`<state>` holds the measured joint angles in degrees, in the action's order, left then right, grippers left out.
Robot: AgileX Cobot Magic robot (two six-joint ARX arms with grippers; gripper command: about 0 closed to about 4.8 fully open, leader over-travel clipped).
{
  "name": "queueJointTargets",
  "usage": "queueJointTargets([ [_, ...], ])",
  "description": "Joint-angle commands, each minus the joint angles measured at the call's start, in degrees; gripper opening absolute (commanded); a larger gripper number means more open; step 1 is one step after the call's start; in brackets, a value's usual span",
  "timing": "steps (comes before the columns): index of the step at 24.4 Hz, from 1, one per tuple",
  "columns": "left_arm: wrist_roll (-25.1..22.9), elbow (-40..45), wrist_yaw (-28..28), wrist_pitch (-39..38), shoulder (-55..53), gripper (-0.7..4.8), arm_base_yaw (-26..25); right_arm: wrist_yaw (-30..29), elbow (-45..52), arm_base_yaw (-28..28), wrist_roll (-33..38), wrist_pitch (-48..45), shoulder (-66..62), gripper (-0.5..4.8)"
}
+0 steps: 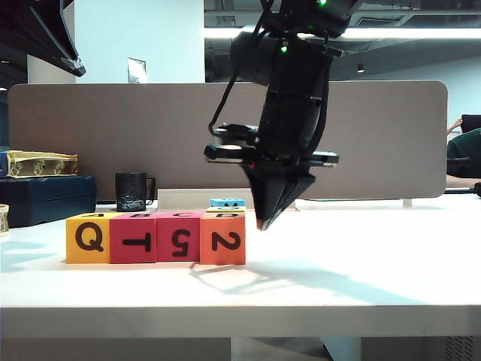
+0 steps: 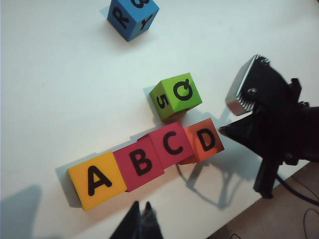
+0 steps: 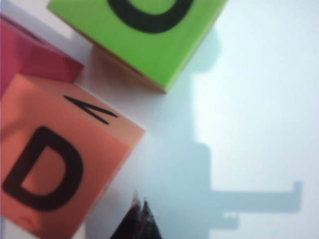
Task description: Select the appropriate blocks from the scattered letter blocks on the table and arrange them in a row to spell out "ABCD".
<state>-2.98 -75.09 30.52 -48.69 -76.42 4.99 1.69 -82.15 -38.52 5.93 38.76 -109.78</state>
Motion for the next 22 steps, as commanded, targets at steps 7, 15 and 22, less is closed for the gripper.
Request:
queueJointTargets([
  [7, -5.7, -0.3, -0.1, 2.1, 2.5, -0.06, 0.0, 1.3, -0.2, 0.0, -0.3, -1.7, 12.2, -0.04],
  [15, -7.0, -0.2, -8.5, 5.6, 9.7, -0.06, 0.0, 3.6, -0.2, 0.0, -0.9, -3.5, 30.4, -0.04],
  [22, -5.4, 5.3, -12.8, 10.1, 16.2, -0.06, 0.1, 7.7, -0.2, 0.1, -2.0, -1.5, 43.5, -0.04],
])
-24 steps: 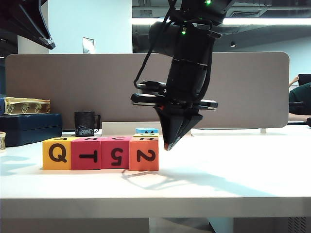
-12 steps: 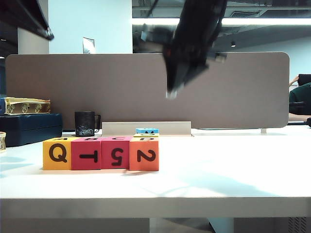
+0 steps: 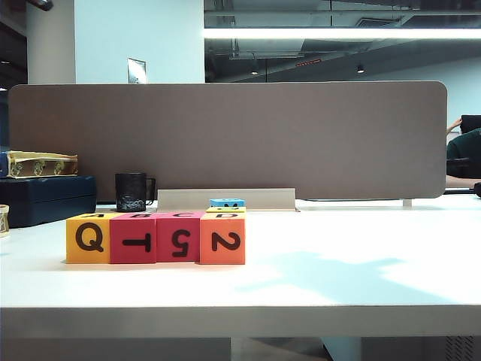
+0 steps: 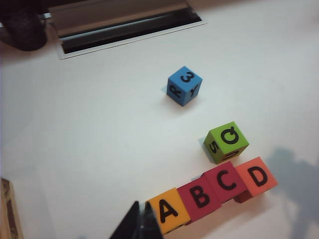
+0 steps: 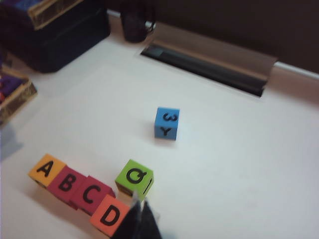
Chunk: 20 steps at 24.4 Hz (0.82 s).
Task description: Select the appropriate blocks from the scattered letter blocks on the table and arrange them in a row to spell out "ABCD".
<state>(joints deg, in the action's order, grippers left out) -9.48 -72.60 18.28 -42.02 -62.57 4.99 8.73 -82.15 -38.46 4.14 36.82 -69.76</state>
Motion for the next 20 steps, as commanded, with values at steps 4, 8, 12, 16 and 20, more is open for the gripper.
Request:
queueJointTargets([
  [4, 4.1, 10.7, -2.4, 9.4, 7.7, -0.06, 0.1, 1.4, -0.2, 0.0, -0.2, 3.1, 8.7, -0.04],
  [8, 5.5, 19.9, -4.1, 12.9, 14.0, -0.06, 0.1, 3.9, -0.2, 0.0, -0.2, 8.3, 12.5, -0.04],
  [12, 5.4, 25.8, -4.1, 12.8, 18.4, -0.06, 0.1, 4.5, -0.2, 0.0, -0.1, 12.4, 13.9, -0.04],
  [16, 5.4, 30.0, -4.1, 12.0, 22.9, -0.06, 0.1, 4.5, -0.2, 0.0, -0.1, 15.3, 14.0, -0.04],
  [20, 5.4, 30.0, -3.9, 11.9, 22.9, -0.06, 0.0, 4.4, -0.2, 0.0, -0.1, 15.5, 14.0, 0.00],
])
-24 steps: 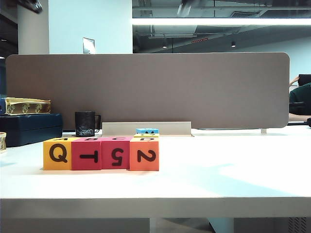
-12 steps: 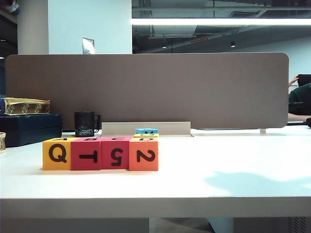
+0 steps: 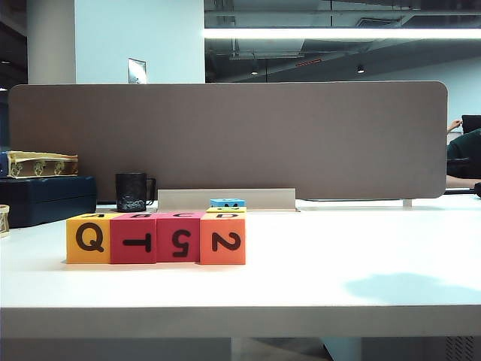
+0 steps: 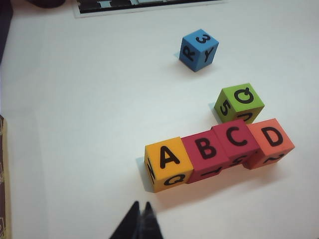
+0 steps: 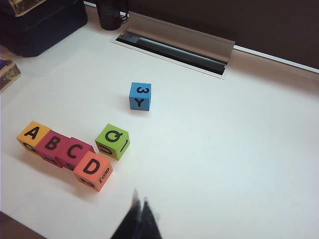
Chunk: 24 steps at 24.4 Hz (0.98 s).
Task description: Select the appropriate blocks from the scattered letter blocks on the table and arrange them in a row to spell out "ABCD".
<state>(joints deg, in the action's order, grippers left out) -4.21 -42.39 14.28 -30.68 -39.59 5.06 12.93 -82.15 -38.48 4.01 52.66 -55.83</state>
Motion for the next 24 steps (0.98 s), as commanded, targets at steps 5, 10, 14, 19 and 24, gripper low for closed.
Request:
queueJointTargets([
  [5, 0.2, -0.2, -0.1, -0.3, 0.0, -0.06, 0.0, 0.2, -0.2, 0.0, 0.0, -0.2, 0.0, -0.01],
  [10, 0.2, -0.2, -0.1, -0.3, -0.1, -0.06, 0.0, 0.2, -0.2, 0.0, 0.0, -0.2, 0.0, -0.01],
  [14, 0.2, -0.2, -0.1, -0.3, -0.1, -0.06, 0.0, 0.2, -0.2, 0.0, 0.0, -0.2, 0.0, -0.01],
  [19, 0.1, -0.2, -0.2, -0.2, 0.0, -0.06, 0.0, 0.2, -0.2, 0.0, 0.0, -0.2, 0.0, -0.01],
  [24, -1.2, 1.4, -3.3, 2.8, 1.1, -0.06, -0.2, 0.2, -0.2, 0.0, 0.0, -0.2, 0.0, -0.01],
])
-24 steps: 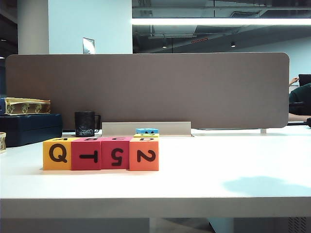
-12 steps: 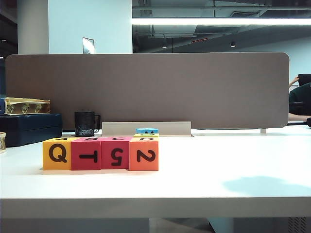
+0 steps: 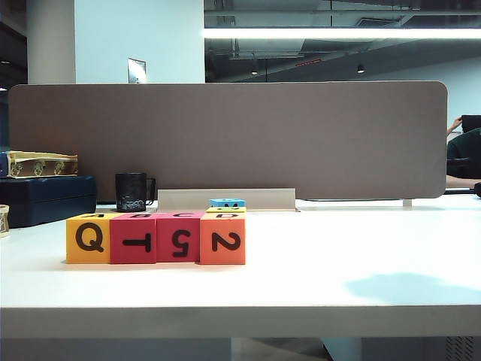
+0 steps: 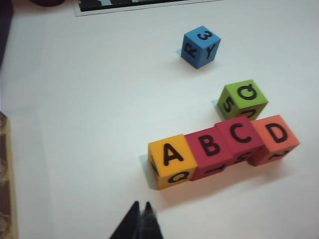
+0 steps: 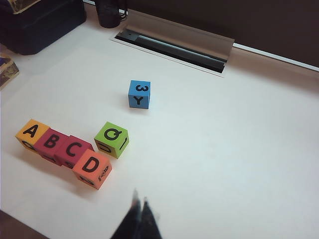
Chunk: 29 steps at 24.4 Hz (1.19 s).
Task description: Select the appropriate blocks from the scattered letter blocks on the table and arrange them in a row to spell out "ABCD".
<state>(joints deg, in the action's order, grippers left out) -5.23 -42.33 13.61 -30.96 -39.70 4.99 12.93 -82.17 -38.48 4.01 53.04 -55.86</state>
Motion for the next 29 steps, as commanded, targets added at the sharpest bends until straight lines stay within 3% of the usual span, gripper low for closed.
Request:
queueJointTargets([
  [1, -0.1, 2.5, -3.5, 5.2, 2.0, -0.06, -0.2, 0.2, -0.2, 0.0, 0.0, -0.5, 0.0, -0.01],
  [6, 4.7, 15.9, -3.5, 22.4, 11.6, -0.06, -4.0, 0.2, -0.2, 0.0, 0.0, -0.5, 0.0, -0.01],
  [9, 6.0, 22.9, -3.5, 27.2, 17.0, -0.06, -5.9, 0.2, -0.2, 0.0, 0.0, -0.5, 0.0, -0.01],
  [12, 6.0, 31.3, -5.1, 27.8, 24.8, -0.06, -6.6, 0.2, -0.2, 0.0, 0.0, -0.5, 0.0, -0.01],
  [17, 6.2, 37.3, -5.0, 27.9, 30.4, -0.06, -6.7, 0.2, -0.2, 0.0, 0.0, -0.5, 0.1, -0.01],
  [29, 6.1, 41.8, -7.1, 24.5, 38.5, -0.06, -6.7, 0.2, -0.2, 0.0, 0.0, -0.5, 0.0, -0.01],
])
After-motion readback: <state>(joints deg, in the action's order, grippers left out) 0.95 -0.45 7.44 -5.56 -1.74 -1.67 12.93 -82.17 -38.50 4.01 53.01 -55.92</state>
